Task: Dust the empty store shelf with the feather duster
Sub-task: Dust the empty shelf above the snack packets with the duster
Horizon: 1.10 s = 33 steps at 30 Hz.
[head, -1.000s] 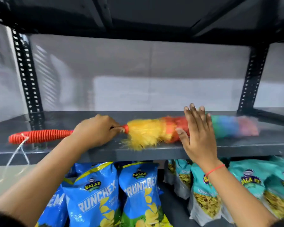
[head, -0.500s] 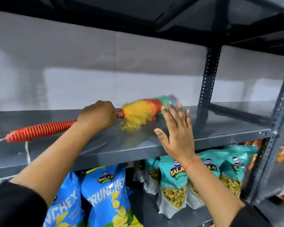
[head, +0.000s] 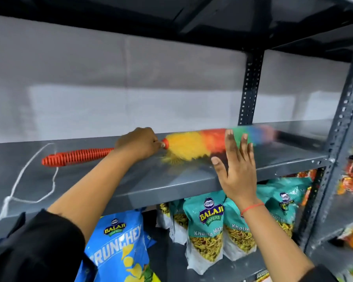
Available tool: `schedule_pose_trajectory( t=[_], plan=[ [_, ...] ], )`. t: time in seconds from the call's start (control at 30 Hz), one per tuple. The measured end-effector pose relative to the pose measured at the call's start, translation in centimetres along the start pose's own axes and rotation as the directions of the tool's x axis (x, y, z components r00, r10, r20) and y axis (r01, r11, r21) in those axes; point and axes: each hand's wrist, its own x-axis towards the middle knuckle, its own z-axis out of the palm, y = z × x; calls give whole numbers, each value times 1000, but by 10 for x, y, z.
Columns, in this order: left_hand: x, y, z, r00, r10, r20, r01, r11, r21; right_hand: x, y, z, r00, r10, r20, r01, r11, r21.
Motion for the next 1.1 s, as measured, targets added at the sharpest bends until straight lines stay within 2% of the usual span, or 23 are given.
schedule_pose_trajectory(
  t=[0.1,0.23,0.33,0.43,0.53,0.8,0.93,1.1],
  plan=[
    [14,5,1,993,-65,-99,63,998,-24,-4,18,-5,998,54,27,-54,999,1],
    [18,13,7,998,48,35,-40,981,-191,-7,27,-5,998,53,20,-53,999,-5],
    [23,26,13,989,73,128,-55,988,-141,-6,27,-3,999,51,16,-51,999,1],
    [30,39,17,999,-7,47,9,999,-45,-7,27,-4,998,55,24,-55,998,-21],
    [27,42,17,1000,-3,-6,3,1000,17,-12,28,-8,996,93,12,-93,995,-32],
    [-15,31,-37,964,215,157,-215,976,-16,-15,38,-47,940,261,-218,-276,960,-39],
    [-34,27,-74,948,292,123,-302,951,63,-10,31,-61,935,279,-220,-304,949,-89],
    [-53,33,-96,892,441,100,-448,891,66,-17,25,-84,914,300,-274,-341,932,-118]
  ],
)
